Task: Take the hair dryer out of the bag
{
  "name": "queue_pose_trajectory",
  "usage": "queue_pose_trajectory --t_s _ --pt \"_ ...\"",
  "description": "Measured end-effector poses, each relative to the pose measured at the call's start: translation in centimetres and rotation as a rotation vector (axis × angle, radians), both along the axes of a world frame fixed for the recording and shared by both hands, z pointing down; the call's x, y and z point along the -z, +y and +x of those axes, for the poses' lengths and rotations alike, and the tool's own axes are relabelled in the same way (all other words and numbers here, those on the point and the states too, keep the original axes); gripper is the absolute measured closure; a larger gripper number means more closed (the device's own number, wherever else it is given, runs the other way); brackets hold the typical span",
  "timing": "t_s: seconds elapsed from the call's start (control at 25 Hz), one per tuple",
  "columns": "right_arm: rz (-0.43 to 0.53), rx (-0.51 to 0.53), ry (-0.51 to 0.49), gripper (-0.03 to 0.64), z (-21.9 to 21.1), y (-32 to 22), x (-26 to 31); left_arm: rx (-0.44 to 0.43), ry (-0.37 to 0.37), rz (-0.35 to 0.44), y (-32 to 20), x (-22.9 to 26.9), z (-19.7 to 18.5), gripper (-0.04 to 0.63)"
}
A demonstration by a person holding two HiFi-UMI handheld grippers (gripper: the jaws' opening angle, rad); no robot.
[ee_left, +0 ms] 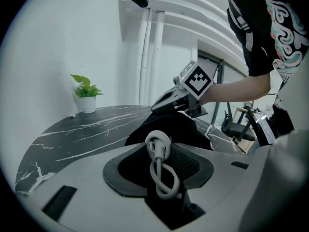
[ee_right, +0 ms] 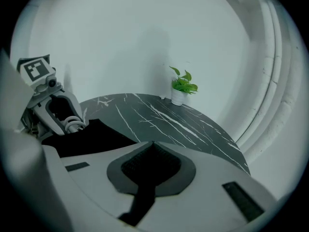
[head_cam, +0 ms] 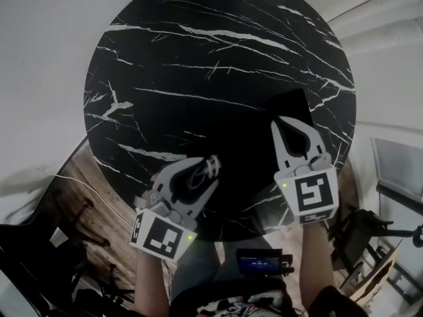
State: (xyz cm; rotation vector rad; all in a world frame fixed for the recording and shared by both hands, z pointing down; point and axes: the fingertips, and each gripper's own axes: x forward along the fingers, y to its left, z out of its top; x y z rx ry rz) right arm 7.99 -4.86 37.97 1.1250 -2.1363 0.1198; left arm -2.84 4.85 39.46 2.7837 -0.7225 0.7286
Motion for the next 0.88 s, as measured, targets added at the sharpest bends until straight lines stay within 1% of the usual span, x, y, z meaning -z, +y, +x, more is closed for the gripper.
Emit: queue_pose_trajectory --t_s 0.08,0.2,0.36,0.52,0.6,0.68,0.76,0.88 --pt "0.002 -0.015 -0.023 0.598 0.5 -0.3 0.2 0.009 -0.002 -0.01 0.0 -0.3 -0.3 0.431" --pt "0.024 -0.061 -0.022 0.598 1.8 -0.7 0.2 0.02 -0.003 -0.019 0.0 -0.6 -0.7 0.431" --pt "0.011 -0.114 -0.093 0.598 2.8 -1.0 0.1 0.022 0.0 -0.019 -0.1 -0.7 -0.9 0.431" --pt "0.013 -0.156 -0.064 0.598 4.0 -1.2 -0.3 0.029 -0.012 -0.016 -0.5 -1.1 -1.5 0.433" --pt "0.034 -0.173 -0.044 0.598 4.6 -1.2 -0.3 0.048 -0.016 -0.035 -0.6 -1.5 -1.9 0.434" --pt "0.057 -0.186 -0.044 0.598 5.0 -1.0 0.0 0.058 -0.026 -0.051 -0.5 -2.0 -2.3 0.436" --pt "0.045 -0.224 -0.09 0.598 6.0 -0.3 0.0 0.062 -0.042 -0.061 -0.5 -2.5 -2.7 0.436" --pt "-0.059 -0.303 -0.233 0.598 7.9 1.0 -1.7 0.073 -0.046 -0.074 -0.5 -2.9 -3.0 0.439"
